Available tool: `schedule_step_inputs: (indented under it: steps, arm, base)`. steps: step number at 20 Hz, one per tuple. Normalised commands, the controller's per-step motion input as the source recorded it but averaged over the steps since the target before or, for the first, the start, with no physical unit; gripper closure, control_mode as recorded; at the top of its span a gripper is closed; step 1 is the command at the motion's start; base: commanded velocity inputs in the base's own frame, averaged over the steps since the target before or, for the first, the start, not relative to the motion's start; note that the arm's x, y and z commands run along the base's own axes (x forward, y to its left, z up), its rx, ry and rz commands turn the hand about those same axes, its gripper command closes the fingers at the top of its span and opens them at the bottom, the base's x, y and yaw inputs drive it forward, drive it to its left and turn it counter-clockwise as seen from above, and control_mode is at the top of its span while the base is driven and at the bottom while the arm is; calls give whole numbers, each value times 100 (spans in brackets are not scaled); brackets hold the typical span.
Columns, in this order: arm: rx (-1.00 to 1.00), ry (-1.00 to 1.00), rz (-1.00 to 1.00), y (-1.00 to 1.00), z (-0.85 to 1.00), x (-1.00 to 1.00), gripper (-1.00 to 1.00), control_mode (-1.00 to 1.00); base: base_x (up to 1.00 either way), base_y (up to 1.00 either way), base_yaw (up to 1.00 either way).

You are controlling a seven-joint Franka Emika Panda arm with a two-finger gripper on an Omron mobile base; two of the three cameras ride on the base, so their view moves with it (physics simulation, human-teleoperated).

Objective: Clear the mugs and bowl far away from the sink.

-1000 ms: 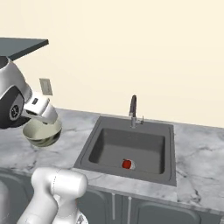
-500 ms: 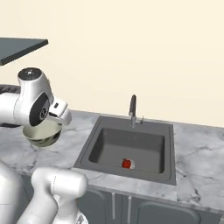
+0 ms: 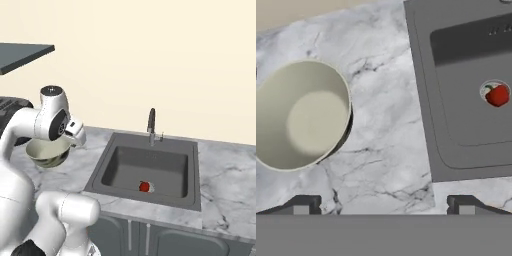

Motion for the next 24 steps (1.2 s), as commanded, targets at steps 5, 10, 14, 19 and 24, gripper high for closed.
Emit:
schedule_step_inputs:
  steps: [5,10,14,19,24]
  arm:
    - [4,20,4,40,-38,31,-100,-100]
    - [2,12,4,41,-41,11,-100,-100]
    - [0,6,3,35,-44,15,-100,-100]
    - [0,2,3,10,-42,12,-100,-100]
    - [0,0,3,0,-33,21,-100,-100]
  base:
    - [0,0,0]
    - [0,0,0]
    - [0,0,0]
    - [0,0,0]
    - [0,0,0]
